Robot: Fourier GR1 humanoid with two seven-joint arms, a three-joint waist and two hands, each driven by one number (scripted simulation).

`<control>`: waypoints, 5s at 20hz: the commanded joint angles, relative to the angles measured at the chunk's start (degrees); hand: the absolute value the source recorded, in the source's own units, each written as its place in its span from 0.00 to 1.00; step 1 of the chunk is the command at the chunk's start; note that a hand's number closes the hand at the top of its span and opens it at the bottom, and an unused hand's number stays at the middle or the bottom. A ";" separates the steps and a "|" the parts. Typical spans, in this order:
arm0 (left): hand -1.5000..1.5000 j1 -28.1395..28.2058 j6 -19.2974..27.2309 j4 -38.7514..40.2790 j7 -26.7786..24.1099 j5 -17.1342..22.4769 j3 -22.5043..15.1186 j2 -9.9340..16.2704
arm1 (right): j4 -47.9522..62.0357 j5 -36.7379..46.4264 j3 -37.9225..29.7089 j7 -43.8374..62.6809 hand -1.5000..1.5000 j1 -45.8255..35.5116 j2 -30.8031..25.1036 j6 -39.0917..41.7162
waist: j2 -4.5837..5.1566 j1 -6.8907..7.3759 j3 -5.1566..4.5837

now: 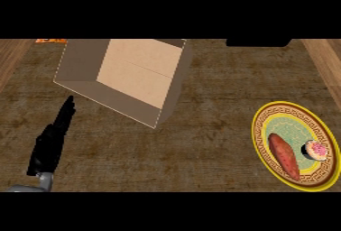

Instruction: Pick the cupcake from the plate and place it in the cardboard box

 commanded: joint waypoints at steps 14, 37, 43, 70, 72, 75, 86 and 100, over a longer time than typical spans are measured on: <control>0.50 -0.18 -2.76 -3.61 5.77 -3.59 3.54 -2.55 | -3.13 17.59 2.73 15.65 0.00 0.49 12.27 1.72 | -0.10 -0.41 0.15; 0.50 1.42 -8.21 -0.17 0.35 -10.59 9.01 -10.69 | 0.61 32.30 -10.51 14.90 0.00 -3.11 25.04 10.97 | -0.11 -0.42 0.12; 0.50 3.20 -10.13 -5.27 4.05 -11.79 10.31 -10.81 | 0.89 36.43 -12.52 11.28 0.00 0.44 27.47 10.65 | -0.13 -0.45 0.12; 0.50 0.09 -13.87 -2.31 1.14 -14.22 10.66 -13.60 | 13.28 60.78 -2.79 17.16 1.00 -27.11 45.22 -2.47 | 0.61 4.67 0.20; 0.50 -1.67 -13.97 -0.88 0.38 -13.95 11.51 -13.20 | 18.47 63.74 -1.41 20.88 1.00 -33.51 49.42 -3.54 | 0.87 4.37 0.19; 0.50 -0.61 -12.68 -2.83 3.51 -14.09 12.29 -13.91 | 25.53 64.98 -2.23 18.43 1.00 -38.76 52.45 -7.48 | 0.26 1.49 0.18; 0.50 -1.27 -14.12 0.08 0.78 -13.16 14.30 -13.04 | 22.36 54.38 -11.83 9.60 1.00 -48.45 55.99 -10.74 | 0.10 0.19 0.18; 0.50 1.86 -16.23 -3.26 1.27 -12.17 15.87 -11.82 | 19.65 46.29 -13.51 12.24 1.00 -62.16 65.84 -6.45 | -0.06 0.52 0.10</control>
